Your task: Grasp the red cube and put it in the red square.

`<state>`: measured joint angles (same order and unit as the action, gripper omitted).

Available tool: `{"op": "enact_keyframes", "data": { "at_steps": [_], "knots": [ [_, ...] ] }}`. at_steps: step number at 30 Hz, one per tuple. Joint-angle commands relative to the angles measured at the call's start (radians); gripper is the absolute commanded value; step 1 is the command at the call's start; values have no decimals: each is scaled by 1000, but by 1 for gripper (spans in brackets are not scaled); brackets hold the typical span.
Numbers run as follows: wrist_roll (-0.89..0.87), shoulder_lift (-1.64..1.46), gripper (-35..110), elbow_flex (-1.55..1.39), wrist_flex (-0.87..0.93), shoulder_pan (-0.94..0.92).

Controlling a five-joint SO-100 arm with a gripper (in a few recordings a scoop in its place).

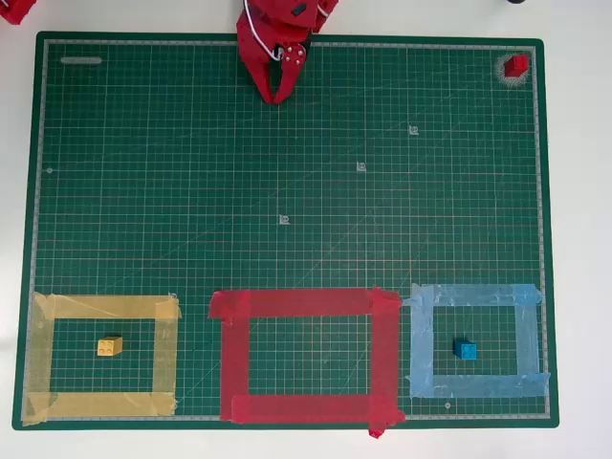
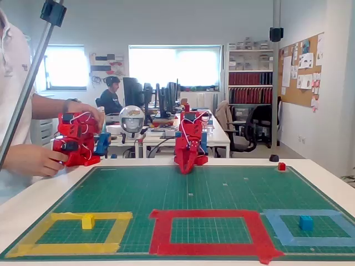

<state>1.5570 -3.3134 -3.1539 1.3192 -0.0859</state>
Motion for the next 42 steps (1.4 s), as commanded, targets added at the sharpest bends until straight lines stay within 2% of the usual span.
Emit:
{"op": "enact_keyframes", "data": {
  "at_steps": [1, 29, 33, 37, 42],
  "knots": [
    [6, -37, -1, -6, 21, 9],
    [8, -17, -1, 54, 12, 46],
    [9, 120, -1, 273, 11, 133],
    [26, 400, -1, 546, -5, 278],
    [235, 778, -1, 799, -48, 468]
  ]
}}
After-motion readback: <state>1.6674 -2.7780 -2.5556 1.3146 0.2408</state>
